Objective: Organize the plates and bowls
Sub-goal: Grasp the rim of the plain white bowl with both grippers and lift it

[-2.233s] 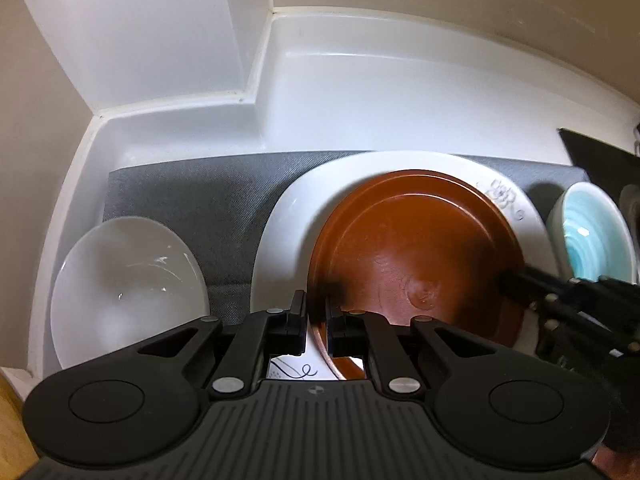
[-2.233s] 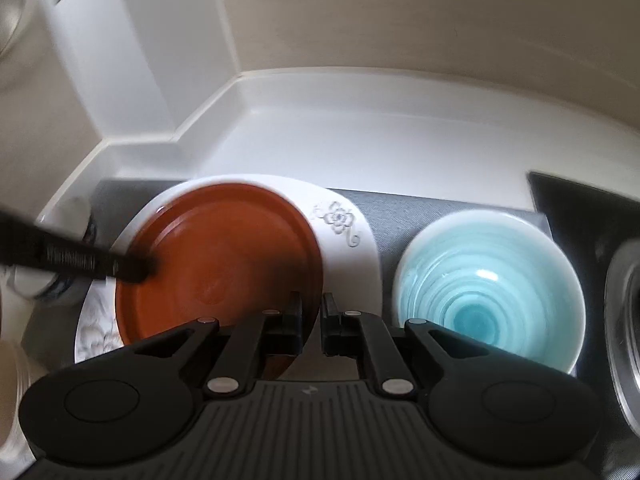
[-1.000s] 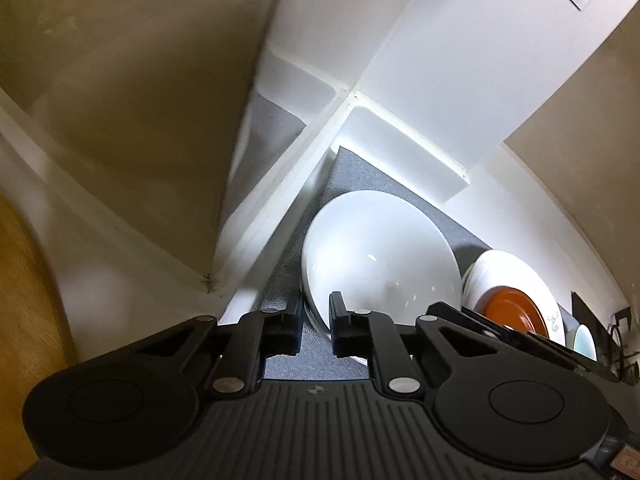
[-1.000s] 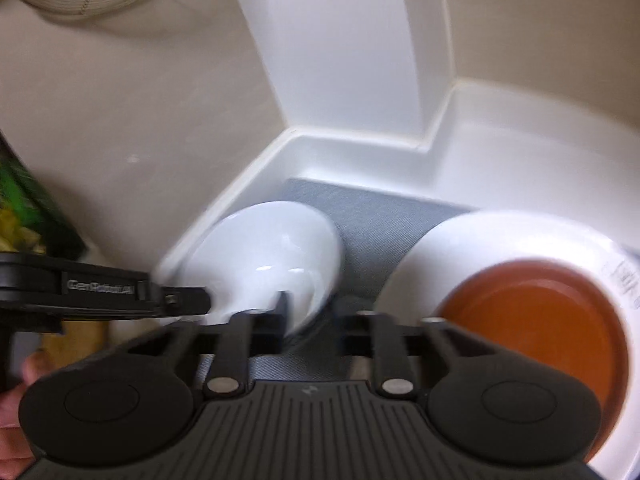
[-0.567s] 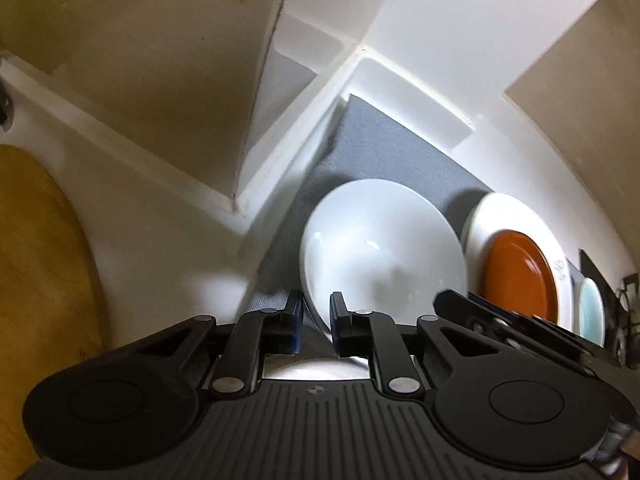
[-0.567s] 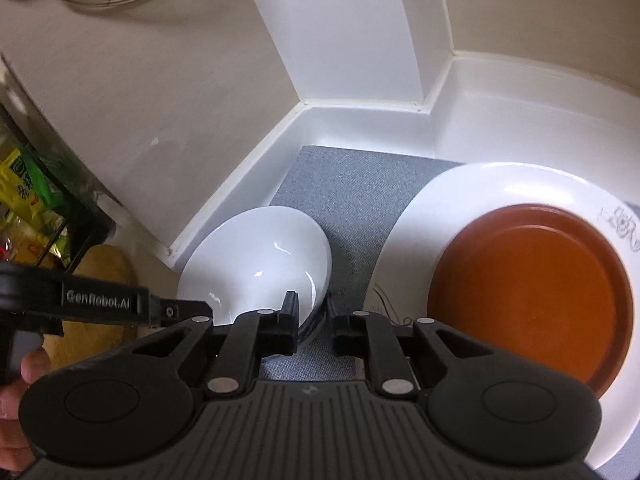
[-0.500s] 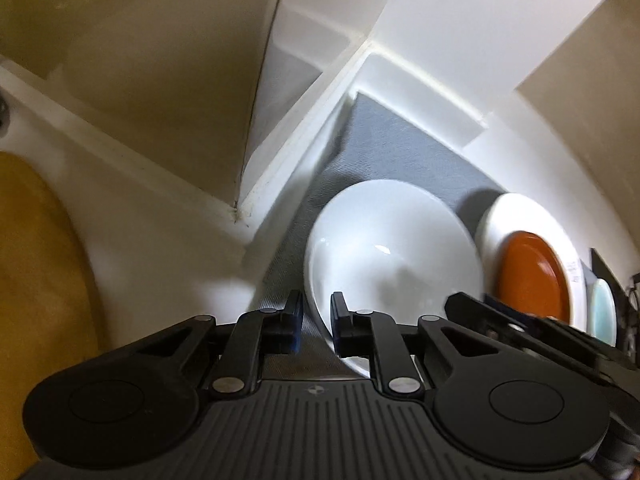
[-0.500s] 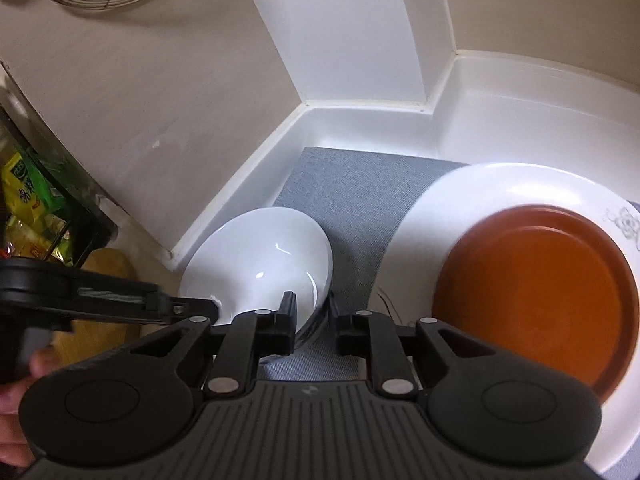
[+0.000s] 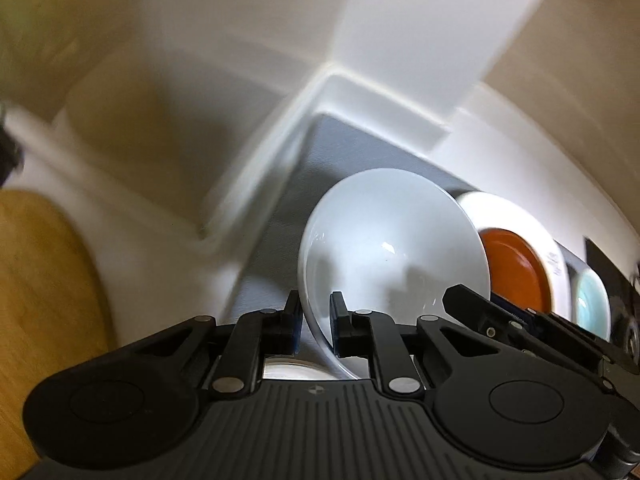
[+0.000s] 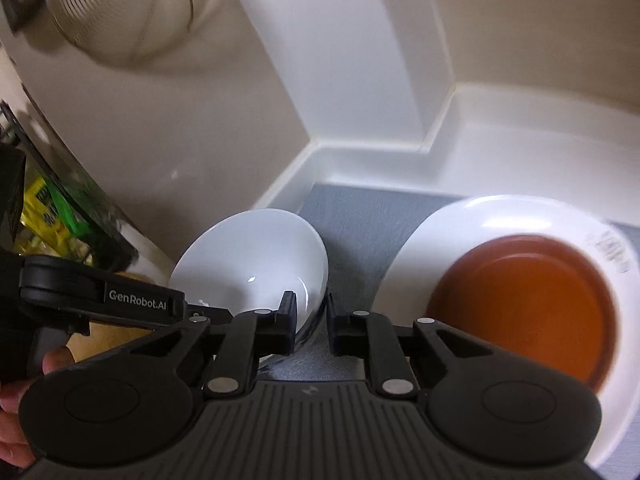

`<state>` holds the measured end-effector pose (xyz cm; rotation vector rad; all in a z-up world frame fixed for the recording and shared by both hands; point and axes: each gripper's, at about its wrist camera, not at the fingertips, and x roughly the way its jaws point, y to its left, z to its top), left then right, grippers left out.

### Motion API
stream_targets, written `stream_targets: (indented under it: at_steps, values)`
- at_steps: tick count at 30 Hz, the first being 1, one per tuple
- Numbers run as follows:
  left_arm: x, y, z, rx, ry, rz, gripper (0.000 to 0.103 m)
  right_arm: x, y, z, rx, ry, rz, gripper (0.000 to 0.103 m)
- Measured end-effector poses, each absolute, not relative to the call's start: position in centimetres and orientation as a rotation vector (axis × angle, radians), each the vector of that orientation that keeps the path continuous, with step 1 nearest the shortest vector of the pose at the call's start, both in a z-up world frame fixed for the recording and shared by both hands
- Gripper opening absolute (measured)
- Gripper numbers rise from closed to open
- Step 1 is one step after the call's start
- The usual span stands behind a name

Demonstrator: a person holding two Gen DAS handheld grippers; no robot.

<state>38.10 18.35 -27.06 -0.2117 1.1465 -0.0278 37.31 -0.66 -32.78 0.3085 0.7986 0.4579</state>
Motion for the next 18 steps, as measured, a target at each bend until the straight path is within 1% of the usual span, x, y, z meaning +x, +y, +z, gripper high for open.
stream_targets:
  at_steps: [8, 13, 18]
  values:
    - [38.9, 9.7, -23.5, -0.124, 1.142, -0.184, 0.015, 33.6, -9.4, -30.0, 0.427, 0.707, 0.335, 0.018]
    - [40.1, 1.9, -22.8, -0.057, 1.148, -0.308, 0.015, 31.2, -15.4, -28.8, 0.429, 0.652, 0.222, 0.018]
    - [41.0, -5.2, -23.3, 0.018, 1.181, -0.411, 0.015, 30.0, -21.6, -29.6, 0.472, 0.638, 0.110, 0.018]
